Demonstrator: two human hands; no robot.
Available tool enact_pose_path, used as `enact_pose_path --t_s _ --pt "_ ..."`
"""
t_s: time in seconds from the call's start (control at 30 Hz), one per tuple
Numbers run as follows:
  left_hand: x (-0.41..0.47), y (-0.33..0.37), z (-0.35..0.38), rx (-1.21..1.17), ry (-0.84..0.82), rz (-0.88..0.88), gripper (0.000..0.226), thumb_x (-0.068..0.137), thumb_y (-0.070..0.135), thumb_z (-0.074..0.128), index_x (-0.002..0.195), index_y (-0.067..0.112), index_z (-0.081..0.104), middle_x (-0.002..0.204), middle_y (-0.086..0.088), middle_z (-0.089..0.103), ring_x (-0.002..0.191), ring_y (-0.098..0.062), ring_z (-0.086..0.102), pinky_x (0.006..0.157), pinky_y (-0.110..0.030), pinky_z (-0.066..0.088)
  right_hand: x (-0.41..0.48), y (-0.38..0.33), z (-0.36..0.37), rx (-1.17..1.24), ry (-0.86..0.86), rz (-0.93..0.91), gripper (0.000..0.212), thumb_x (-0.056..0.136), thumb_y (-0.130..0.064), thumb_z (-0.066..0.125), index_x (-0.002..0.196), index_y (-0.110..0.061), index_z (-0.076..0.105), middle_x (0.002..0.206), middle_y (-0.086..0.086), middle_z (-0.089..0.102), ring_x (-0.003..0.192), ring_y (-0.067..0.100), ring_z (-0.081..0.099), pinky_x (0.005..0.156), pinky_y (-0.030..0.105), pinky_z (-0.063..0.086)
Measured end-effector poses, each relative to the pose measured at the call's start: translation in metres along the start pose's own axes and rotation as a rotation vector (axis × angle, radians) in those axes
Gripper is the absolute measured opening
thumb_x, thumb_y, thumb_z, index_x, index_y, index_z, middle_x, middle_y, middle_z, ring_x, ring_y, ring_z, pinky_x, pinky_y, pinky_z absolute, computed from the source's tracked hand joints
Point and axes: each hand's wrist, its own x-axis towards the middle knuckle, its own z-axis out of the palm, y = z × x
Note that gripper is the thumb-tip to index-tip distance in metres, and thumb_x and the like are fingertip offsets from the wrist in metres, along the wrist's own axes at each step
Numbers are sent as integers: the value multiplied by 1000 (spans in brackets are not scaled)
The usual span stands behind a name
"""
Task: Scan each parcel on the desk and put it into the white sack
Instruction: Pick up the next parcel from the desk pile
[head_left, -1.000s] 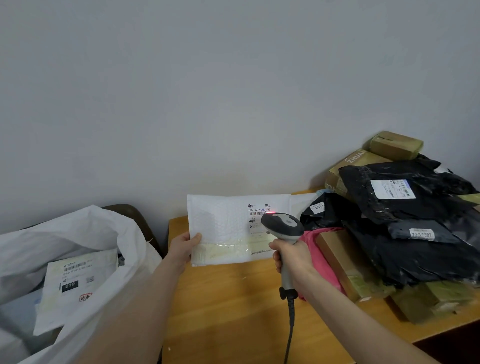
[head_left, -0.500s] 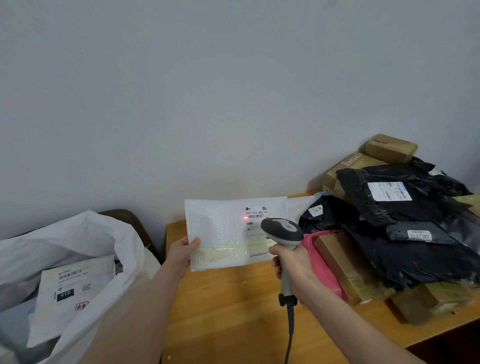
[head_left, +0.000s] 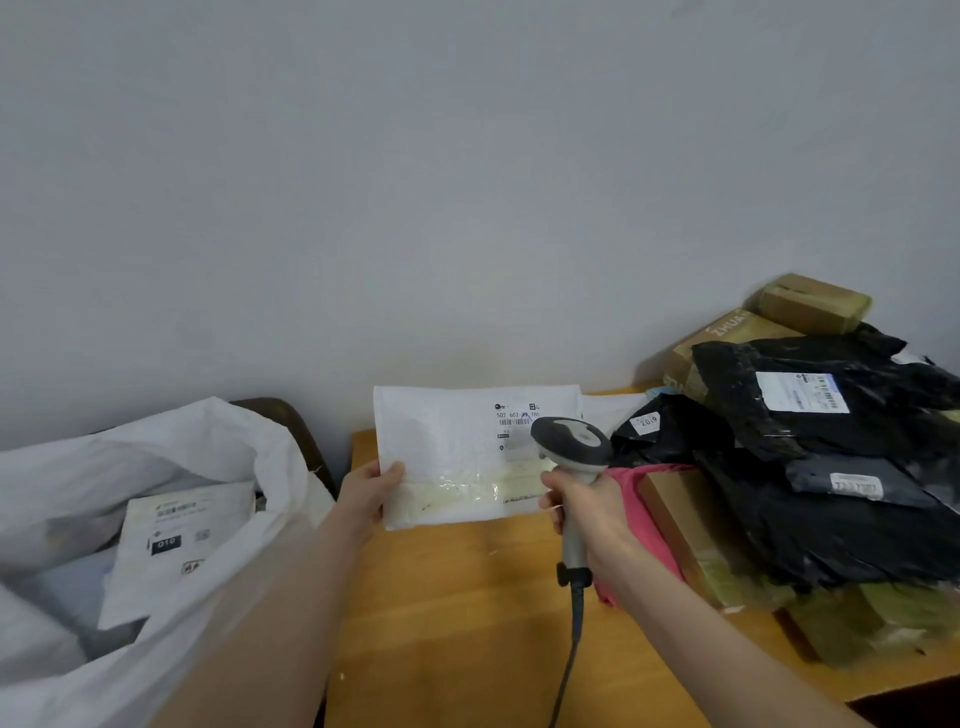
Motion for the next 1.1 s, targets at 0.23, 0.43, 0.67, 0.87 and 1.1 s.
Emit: enact_pose_path --t_s 0.23,0.43,0.67,0.87,1.1 --pt "-50 47 -50 -40 184 116 29 94 18 58 118 2 59 110 -12 63 99 -29 59 85 -42 51 9 -24 33 37 -170 -77 7 85 -8 68 88 -4 63 67 10 66 45 14 51 52 26 46" --pt "-102 89 -168 -122 487 230 23 96 17 56 117 8 60 110 -13 65 74 -16 58 68 -32 49 -10 -22 115 -70 -351 -94 18 83 -15 73 94 -3 65 71 8 64 57 17 55 58 30 49" --pt "-142 94 -293 -84 784 245 32 95 14 57 124 1 57 118 -11 61 88 -24 59 75 -32 48 -28 1 197 -182 -388 -76 19 82 -19 74 91 -9 61 75 6 61 66 20 58 79 46 56" --pt "-101 75 -392 5 728 96 34 94 9 58 125 -3 56 108 -16 65 75 -24 57 65 -33 51 -12 30 267 -275 -300 -35 23 82 -16 72 96 -3 58 77 6 55 73 24 53 74 41 46" --pt "21 19 -427 200 457 -189 36 91 8 62 123 -6 56 125 -23 58 110 -38 57 96 -44 45 13 77 330 -348 -185 155 43 78 -25 77 111 -6 57 105 14 63 103 37 60 93 52 51"
